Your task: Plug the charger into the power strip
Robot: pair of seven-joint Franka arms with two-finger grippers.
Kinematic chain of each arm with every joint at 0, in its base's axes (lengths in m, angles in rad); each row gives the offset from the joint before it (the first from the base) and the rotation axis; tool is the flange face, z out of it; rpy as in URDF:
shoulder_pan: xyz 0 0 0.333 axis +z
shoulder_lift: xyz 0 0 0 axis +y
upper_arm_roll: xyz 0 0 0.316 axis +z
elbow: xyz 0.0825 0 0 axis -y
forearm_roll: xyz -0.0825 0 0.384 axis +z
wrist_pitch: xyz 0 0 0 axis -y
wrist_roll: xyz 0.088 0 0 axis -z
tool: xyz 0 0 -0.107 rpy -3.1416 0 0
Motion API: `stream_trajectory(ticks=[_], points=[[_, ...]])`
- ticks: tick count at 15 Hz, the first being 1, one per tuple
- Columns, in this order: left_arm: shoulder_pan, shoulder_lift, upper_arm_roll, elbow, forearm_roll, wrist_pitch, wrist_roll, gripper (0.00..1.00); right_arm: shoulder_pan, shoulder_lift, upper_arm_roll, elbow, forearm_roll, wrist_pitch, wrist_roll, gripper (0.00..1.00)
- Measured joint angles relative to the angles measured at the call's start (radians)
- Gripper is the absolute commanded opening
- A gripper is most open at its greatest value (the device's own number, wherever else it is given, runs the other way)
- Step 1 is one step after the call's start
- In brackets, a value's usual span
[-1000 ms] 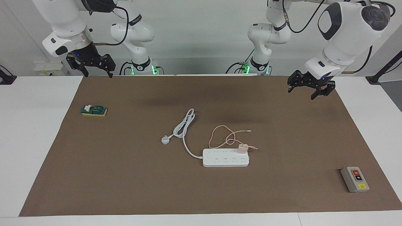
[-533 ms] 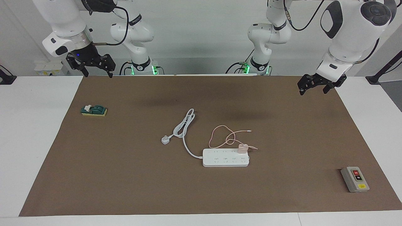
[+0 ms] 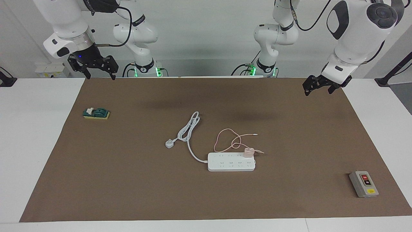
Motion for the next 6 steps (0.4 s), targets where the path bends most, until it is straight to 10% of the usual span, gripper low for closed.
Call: stream_trajectory(ticks=[6], points=[[0.129, -0.005, -0.043, -0.015, -0.067, -0.004, -0.010, 1.00, 0.000, 0.000, 0.000, 0.000, 0.000, 0.000, 0.000, 1.00]])
